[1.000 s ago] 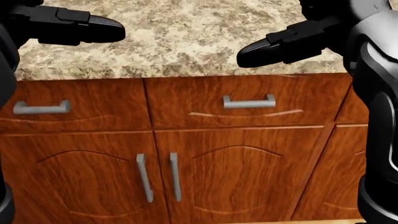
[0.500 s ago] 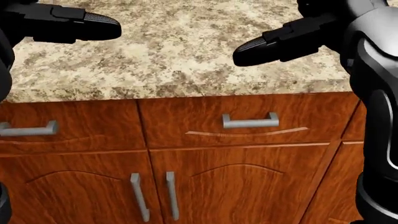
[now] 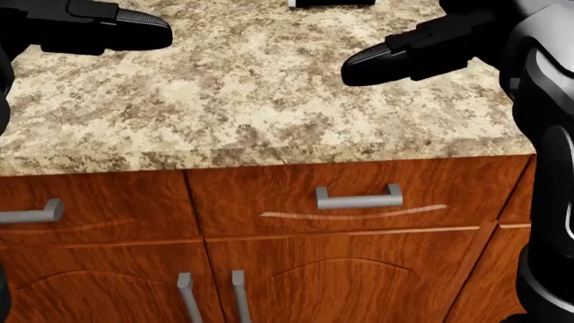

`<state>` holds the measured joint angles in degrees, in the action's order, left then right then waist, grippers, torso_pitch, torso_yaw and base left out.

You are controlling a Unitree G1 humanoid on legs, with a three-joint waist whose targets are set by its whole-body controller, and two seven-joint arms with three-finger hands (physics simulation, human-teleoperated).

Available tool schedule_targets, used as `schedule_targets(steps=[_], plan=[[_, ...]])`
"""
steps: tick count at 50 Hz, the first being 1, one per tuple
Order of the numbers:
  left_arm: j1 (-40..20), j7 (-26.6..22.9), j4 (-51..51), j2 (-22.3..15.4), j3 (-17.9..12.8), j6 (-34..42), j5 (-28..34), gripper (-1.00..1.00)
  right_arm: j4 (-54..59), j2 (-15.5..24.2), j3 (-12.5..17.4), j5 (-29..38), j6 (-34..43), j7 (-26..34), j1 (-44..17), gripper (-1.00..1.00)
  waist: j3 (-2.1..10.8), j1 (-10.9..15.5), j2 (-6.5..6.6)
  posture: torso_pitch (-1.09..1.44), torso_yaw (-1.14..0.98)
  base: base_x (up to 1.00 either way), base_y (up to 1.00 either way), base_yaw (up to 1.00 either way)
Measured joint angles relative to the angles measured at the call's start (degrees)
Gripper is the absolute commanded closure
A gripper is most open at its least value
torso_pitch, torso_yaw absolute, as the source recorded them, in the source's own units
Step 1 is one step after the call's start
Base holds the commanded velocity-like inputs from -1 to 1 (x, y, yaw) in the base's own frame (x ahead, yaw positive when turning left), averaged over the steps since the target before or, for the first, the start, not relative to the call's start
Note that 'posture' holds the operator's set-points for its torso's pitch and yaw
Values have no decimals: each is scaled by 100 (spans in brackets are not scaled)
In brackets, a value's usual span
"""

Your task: Push down the lever of the toaster to turn it on.

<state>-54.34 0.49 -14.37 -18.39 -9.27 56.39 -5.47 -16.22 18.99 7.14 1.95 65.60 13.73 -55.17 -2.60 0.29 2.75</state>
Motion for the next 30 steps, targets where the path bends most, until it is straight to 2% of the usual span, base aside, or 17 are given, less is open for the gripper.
schedule_targets(steps=[3,6,9,11,13,15,17,22,24,26,28,30], plan=[[26,31,78,-28,-54,104,19,-100,59,-17,-69,-69,46,41,8,-100,18,12,-23,0,0,8,0,0],[-20,36,38,-39,-37,94,5,-100,68,8,-11,-62,32,23,-55,-100,40,-7,-162,0,0,8,0,0],[-25,29,-14,-51,-34,33,-21,-100,37,26,8,-37,-13,-1,-105,-100,43,16,-361,0,0,8,0,0],[-60,29,-10,-62,-35,27,-33,-100,32,36,5,-29,-25,-6,-130,-100,83,23,-593,0,0,8,0,0],[-38,22,-7,-11,27,26,-53,-100,60,71,43,-13,-3,-9,-95,-100,34,-52,-499,0,0,9,0,0],[-37,-9,64,10,110,61,-100,-100,126,86,77,27,53,-26,-78,-100,30,-66,-517,0,0,8,0,0],[-40,-26,102,3,118,84,-125,-100,174,88,63,45,85,-29,-118,-100,36,-43,-450,0,0,8,0,0],[-99,5,24,-30,47,59,-100,-100,109,82,41,35,39,0,-175,-100,-13,-38,-117,0,0,8,0,0],[-117,13,24,-36,41,31,-93,-100,139,69,38,36,5,1,-182,-100,27,-61,104,0,0,8,0,0],[-62,20,23,-66,-5,14,-85,-100,130,3,-9,24,-19,9,-123,-100,5,4,18,0,0,8,0,0],[5,42,62,-84,-65,72,-63,-100,146,-31,-89,-21,24,43,-78,-100,-5,26,21,0,0,9,0,0],[-10,64,105,-87,-78,139,-48,-100,150,-28,-91,-53,59,66,-64,-100,20,16,-36,0,0,9,0,0]])
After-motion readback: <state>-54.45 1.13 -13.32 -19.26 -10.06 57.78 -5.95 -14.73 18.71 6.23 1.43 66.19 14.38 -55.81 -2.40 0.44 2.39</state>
